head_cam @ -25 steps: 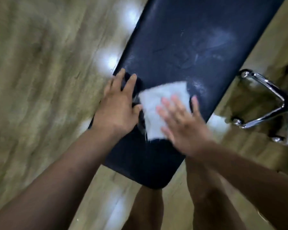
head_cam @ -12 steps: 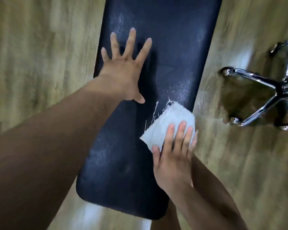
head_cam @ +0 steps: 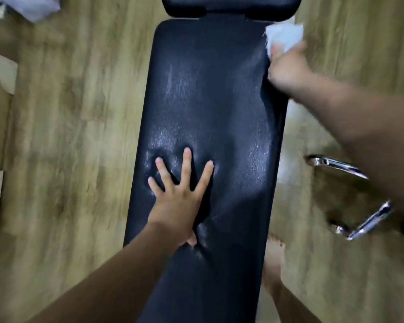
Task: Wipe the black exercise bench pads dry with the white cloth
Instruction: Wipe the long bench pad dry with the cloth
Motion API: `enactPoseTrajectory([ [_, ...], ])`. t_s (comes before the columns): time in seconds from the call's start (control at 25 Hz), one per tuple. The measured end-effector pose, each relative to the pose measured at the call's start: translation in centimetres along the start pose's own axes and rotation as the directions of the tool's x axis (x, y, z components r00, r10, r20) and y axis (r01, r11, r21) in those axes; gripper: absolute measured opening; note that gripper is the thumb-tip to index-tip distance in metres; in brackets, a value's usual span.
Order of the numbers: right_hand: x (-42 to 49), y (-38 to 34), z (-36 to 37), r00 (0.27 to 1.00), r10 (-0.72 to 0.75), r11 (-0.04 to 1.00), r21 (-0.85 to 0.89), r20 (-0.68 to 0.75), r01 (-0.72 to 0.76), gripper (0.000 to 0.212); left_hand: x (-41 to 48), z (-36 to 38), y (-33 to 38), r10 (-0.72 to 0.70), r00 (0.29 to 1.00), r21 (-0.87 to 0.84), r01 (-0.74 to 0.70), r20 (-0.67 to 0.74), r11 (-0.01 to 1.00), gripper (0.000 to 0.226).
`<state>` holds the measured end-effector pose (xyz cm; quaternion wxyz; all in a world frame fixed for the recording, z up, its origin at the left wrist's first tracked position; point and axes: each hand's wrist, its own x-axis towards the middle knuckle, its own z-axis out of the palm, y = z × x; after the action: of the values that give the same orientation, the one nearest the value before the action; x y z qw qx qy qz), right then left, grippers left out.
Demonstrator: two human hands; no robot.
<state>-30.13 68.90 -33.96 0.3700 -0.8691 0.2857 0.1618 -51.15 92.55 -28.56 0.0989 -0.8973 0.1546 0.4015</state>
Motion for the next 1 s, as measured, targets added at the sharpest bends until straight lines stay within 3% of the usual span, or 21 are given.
enactPoseTrajectory([
  [0.04,1.9,-1.7,-0.6,1.000,-0.004,1.000,-0.001,-0.002,0.004,0.064,0.0,-0.1,-0.1,-0.002,1.000,0.000,0.002,0.008,1.000,0.166],
  [0.12,2.2,-2.8,-0.2,0.998,-0.051,0.984,-0.172,-0.025,0.046,0.061,0.1,-0.2,-0.1,-0.011,1.000,-0.011,0.011,0.024,1.000,0.164],
  [0.24,-4.8,1.3,2.2,0.940,-0.315,0.900,-0.354,-0.128,0.253,0.060,0.1,-0.3,-0.2,-0.009,0.999,-0.025,0.010,0.033,1.000,0.161],
  [0.32,-13.8,6.3,4.1,0.906,-0.423,0.808,-0.464,-0.024,0.365,0.059,0.0,-0.5,-0.2,-0.015,0.999,-0.029,0.016,0.051,0.999,0.160],
  [0.4,-22.4,10.4,5.0,0.894,-0.429,0.764,-0.477,0.129,0.435,0.062,0.0,-0.6,-0.2,-0.018,0.999,-0.023,0.019,0.048,1.000,0.159],
  [0.48,-24.4,11.9,5.1,0.892,-0.400,0.736,-0.506,0.211,0.450,0.065,0.0,-0.6,-0.1,-0.018,0.999,-0.022,0.019,0.051,1.000,0.158],
  [0.56,-18.9,9.7,4.4,0.900,-0.417,0.748,-0.515,0.126,0.419,0.065,0.1,-0.6,-0.1,-0.019,0.998,-0.027,0.020,0.062,0.999,0.158],
  [0.64,-10.7,5.0,3.4,0.933,-0.354,0.854,-0.426,-0.054,0.299,0.067,0.3,-0.3,-0.2,-0.023,0.998,-0.037,0.025,0.053,0.999,0.158],
  [0.76,-1.4,1.0,1.1,0.968,-0.221,0.950,-0.252,-0.115,0.187,0.076,0.4,-0.2,-0.1,-0.026,0.998,-0.040,0.028,0.049,0.999,0.158],
  [0.84,2.5,-0.4,-1.1,0.961,-0.270,0.925,-0.292,-0.058,0.242,0.073,0.4,0.0,-0.1,-0.027,0.999,-0.031,0.029,0.044,0.999,0.158],
  [1.0,5.6,-5.6,-3.0,0.915,-0.296,0.718,-0.568,0.274,0.402,0.058,0.5,0.1,0.1,-0.038,0.999,-0.004,0.038,0.029,0.999,0.152],
])
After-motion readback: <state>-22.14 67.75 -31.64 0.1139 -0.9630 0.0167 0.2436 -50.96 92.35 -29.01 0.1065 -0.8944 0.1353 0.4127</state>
